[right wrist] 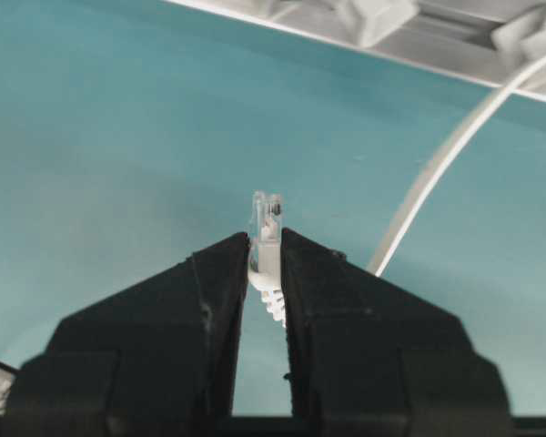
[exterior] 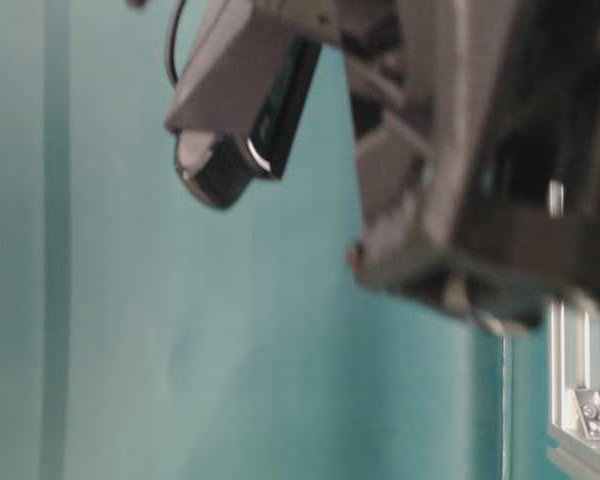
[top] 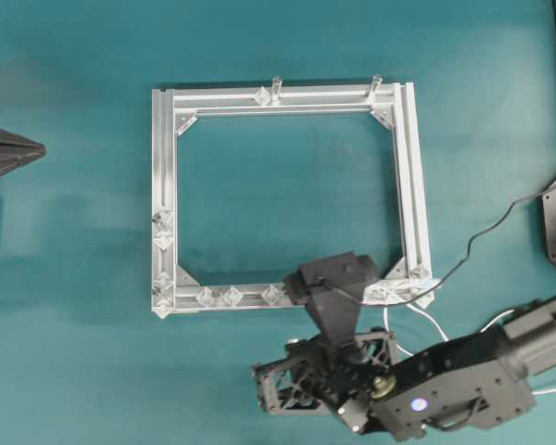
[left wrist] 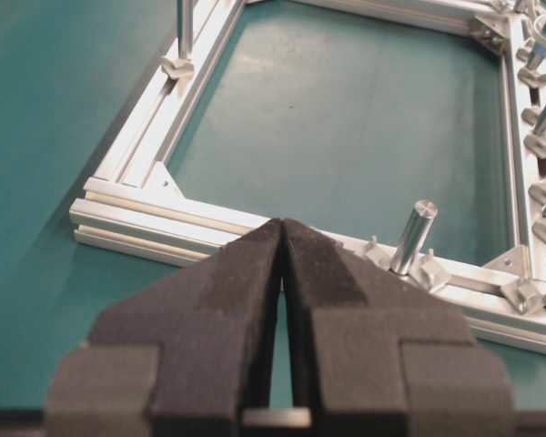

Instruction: Move the cable alternately left and right between 8 closely spaced pins so it hooks onto each one.

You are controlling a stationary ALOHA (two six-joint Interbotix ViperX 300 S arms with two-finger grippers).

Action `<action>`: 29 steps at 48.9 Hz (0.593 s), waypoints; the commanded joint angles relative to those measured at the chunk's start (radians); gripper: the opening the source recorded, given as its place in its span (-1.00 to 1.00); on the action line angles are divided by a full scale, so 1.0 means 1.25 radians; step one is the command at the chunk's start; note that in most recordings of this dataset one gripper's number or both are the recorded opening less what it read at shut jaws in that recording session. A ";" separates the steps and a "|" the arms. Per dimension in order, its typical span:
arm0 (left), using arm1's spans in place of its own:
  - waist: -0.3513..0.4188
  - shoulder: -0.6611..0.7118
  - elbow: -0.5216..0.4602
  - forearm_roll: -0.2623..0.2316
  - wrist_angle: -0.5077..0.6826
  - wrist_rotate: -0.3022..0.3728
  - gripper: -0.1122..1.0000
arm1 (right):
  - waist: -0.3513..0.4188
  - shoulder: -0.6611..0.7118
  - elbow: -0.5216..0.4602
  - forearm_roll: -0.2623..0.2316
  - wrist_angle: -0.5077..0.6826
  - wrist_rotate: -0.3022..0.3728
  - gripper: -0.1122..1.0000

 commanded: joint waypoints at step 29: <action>-0.002 0.007 -0.010 0.002 -0.005 -0.007 -0.80 | -0.042 0.054 -0.121 -0.033 0.001 -0.002 -0.55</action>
